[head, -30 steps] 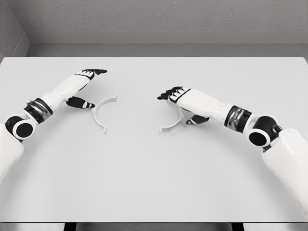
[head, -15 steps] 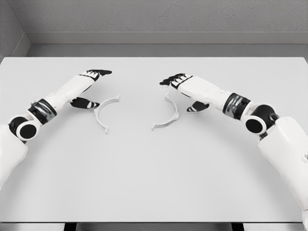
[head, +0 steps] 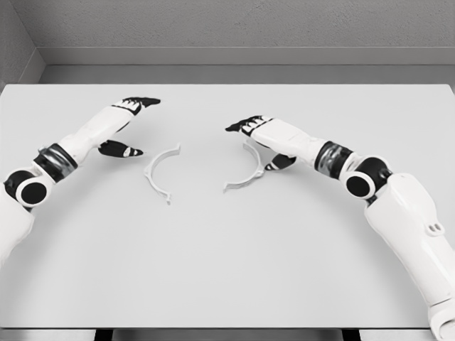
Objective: Assemble PVC drainage pipe clamps
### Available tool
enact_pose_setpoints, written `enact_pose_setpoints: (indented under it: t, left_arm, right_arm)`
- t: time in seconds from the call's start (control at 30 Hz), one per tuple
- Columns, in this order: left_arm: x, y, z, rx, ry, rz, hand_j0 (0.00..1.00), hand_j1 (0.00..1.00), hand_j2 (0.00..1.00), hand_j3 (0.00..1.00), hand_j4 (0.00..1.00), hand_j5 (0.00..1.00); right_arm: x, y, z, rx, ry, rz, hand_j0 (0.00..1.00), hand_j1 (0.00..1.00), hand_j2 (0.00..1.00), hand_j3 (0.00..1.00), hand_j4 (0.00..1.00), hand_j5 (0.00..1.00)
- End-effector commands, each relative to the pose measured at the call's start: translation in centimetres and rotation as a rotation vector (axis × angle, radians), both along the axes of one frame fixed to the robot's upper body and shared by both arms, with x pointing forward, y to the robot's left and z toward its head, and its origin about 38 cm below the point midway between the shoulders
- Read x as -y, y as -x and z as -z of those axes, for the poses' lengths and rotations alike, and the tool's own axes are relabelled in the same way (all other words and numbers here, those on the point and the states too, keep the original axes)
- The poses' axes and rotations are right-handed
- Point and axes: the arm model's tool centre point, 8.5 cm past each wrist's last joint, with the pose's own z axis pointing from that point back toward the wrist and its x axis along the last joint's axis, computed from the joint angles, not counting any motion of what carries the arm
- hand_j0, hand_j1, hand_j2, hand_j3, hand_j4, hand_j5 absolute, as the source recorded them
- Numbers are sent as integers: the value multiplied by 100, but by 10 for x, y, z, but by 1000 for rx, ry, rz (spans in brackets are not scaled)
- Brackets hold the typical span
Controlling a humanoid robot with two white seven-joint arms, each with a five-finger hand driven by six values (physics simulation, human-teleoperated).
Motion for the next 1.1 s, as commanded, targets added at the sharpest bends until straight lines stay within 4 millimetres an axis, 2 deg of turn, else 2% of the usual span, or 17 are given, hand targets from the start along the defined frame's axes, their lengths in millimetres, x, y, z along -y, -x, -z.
enact_pose_setpoints:
  t: [0.0, 0.1, 0.17, 0.4, 0.63, 1.07]
  left_arm:
    - [-16, 1, -7, 9, -19, -19, 100, 100, 100, 100, 100, 100]
    - [-27, 16, -1, -3, -54, -10, 100, 100, 100, 100, 100, 100]
    - [-24, 18, 0, -2, -54, 0, 100, 100, 100, 100, 100, 100]
    - [-18, 20, -2, 7, -53, 18, 100, 100, 100, 100, 100, 100]
    - [-15, 24, 1, 4, -56, 29, 100, 100, 100, 100, 100, 100]
    - [-8, 32, 5, 1, -54, 52, 100, 100, 100, 100, 100, 100]
  right_arm:
    - [-3, 1, 1, -4, -7, -5, 100, 100, 100, 100, 100, 100]
    - [-6, 1, 1, -2, -6, -7, 100, 100, 100, 100, 100, 100]
    - [-6, 0, -1, 3, -4, -8, 100, 100, 100, 100, 100, 100]
    - [-7, -12, -3, -1, 2, 12, 100, 100, 100, 100, 100, 100]
    - [-11, -14, -7, 7, 3, 7, 100, 100, 100, 100, 100, 100]
    - [-33, -25, -10, 2, 3, -9, 100, 100, 100, 100, 100, 100]
